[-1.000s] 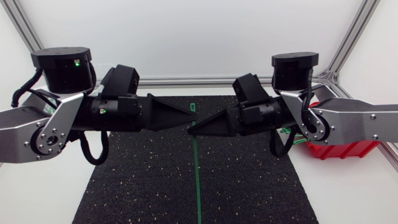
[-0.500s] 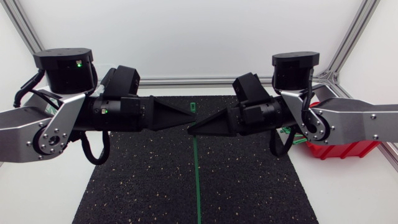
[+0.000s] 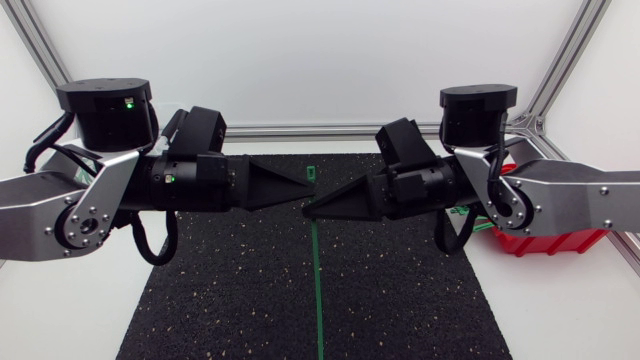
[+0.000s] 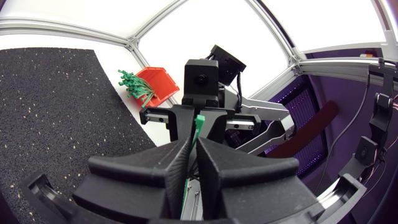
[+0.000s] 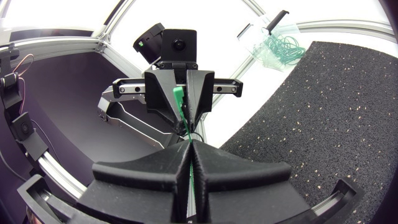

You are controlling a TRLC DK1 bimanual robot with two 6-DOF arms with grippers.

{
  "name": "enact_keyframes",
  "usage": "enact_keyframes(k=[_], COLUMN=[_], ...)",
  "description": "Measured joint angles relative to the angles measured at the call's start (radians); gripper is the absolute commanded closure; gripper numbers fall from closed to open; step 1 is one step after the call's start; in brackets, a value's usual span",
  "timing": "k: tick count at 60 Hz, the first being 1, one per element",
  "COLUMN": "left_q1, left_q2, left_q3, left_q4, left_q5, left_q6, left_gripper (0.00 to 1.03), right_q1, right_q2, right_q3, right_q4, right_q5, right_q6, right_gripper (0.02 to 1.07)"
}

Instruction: Take a green cable tie from the red box, thread the tail through the head to close it, then place it in the transparent bin on the left.

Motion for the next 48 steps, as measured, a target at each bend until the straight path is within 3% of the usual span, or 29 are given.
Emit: enact_keyframes(k=[36, 45, 47, 48], left_q1=[0.000, 0.005, 0.008, 0.009], left_q2=[0.001, 0.001, 0.000, 0.000], left_q3=[0.000, 0.000, 0.000, 0.000], left_q4=[-0.001, 0.000, 0.003, 0.004], left_q5=[-0.007, -0.007, -0.007, -0.007], left_q6=[-0.004, -0.019, -0.024, -0.026], left_gripper=[0.99, 0.99, 0.99, 0.99], right_q1=[0.029, 0.026, 0.026, 0.026], right_q2=[-0.006, -0.013, -0.017, -0.020], right_q3=[-0.006, -0.007, -0.011, -0.013], right_q4=[0.015, 0.015, 0.015, 0.014], right_q5=[0.023, 0.031, 0.031, 0.030], right_q6=[0.000, -0.001, -0.001, -0.004], right_gripper=[1.00, 0.67, 0.53, 0.39])
